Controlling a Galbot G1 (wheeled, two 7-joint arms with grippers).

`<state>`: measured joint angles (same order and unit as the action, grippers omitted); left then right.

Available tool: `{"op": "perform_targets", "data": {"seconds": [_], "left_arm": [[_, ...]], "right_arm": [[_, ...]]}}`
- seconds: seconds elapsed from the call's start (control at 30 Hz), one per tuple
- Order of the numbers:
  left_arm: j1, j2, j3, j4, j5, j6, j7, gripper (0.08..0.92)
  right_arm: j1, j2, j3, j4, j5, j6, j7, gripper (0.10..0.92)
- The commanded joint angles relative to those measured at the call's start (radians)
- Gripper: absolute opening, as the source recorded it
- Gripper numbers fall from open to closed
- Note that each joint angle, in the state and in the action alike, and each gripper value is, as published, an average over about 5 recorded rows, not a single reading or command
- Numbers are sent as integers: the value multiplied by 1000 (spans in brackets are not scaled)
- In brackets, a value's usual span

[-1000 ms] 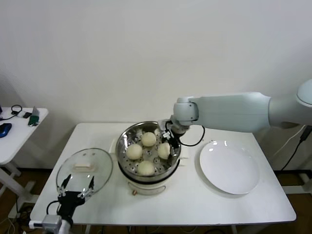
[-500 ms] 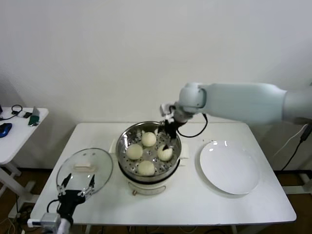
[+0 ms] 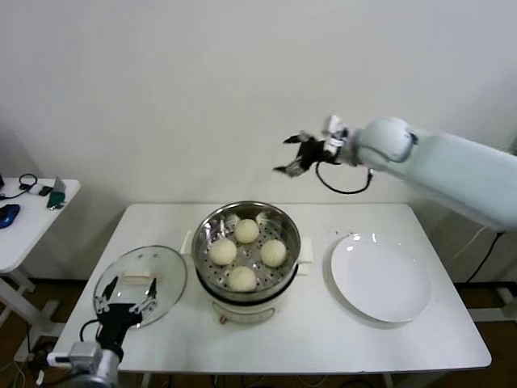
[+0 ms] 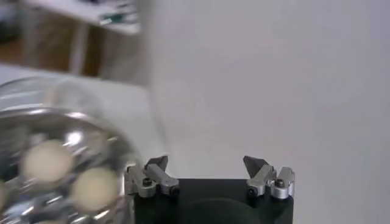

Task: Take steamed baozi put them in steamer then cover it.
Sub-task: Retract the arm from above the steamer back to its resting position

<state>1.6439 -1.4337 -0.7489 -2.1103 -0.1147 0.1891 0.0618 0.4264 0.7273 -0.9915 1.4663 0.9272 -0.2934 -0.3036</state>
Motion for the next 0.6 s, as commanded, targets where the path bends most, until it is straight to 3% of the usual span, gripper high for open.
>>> {"op": "perform_targets", "data": {"seconds": [0.03, 0.3, 0.47, 0.6], "left_arm": [[-44, 26, 7, 40, 5, -27, -23, 823], [-58, 54, 11, 75, 93, -71, -23, 823], [-61, 93, 7, 92, 241, -129, -38, 823], [-59, 149, -4, 110, 472, -182, -96, 823]], "right_arm": [[-992, -299, 1062, 182, -64, 44, 291, 823], [-1748, -105, 1742, 294, -136, 192, 210, 823], [-1982, 76, 1872, 298, -197, 352, 148, 823], [-2055, 190, 1871, 297, -272, 433, 136, 823]]}}
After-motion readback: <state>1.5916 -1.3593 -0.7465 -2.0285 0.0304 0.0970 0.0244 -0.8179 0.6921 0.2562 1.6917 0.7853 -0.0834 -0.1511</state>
